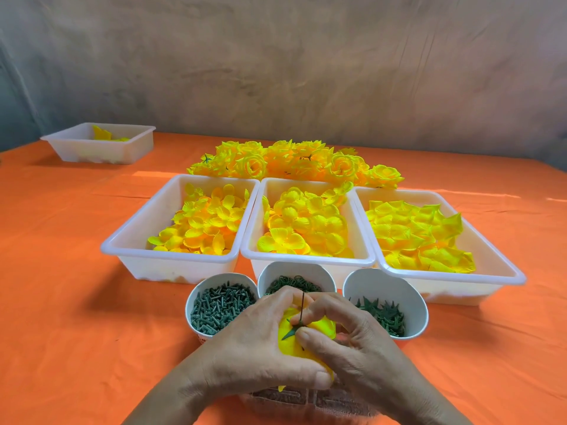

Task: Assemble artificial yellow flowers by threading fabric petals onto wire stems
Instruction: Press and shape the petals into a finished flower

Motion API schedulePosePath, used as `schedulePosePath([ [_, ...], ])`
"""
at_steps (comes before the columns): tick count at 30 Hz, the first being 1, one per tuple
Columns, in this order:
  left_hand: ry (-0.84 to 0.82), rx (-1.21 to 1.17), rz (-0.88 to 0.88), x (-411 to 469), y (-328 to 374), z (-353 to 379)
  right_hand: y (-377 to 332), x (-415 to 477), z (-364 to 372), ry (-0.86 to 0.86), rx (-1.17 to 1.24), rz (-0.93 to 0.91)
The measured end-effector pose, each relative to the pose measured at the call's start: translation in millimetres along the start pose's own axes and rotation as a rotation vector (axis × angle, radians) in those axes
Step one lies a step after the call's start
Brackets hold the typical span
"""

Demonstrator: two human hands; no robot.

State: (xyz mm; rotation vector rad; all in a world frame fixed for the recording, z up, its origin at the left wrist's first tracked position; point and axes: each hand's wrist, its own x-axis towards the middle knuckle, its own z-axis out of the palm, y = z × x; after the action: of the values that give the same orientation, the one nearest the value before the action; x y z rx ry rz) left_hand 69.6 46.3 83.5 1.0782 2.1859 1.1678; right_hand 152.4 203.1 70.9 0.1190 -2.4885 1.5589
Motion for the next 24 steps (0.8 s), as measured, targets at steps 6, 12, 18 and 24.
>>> schedulePosePath([
  [6,0.127,-0.055,0.113,-7,-13,-22,1,0,-11,-0.049,0.088,0.116],
  [12,0.232,-0.225,0.158,-1,-20,-14,-3,4,-10,0.124,0.167,0.146],
  [18,0.225,-0.217,0.181,2,-26,-5,-7,4,0,0.137,0.086,0.074],
  [24,0.283,-0.156,0.254,1,-22,-3,-12,5,5,0.117,0.084,-0.001],
])
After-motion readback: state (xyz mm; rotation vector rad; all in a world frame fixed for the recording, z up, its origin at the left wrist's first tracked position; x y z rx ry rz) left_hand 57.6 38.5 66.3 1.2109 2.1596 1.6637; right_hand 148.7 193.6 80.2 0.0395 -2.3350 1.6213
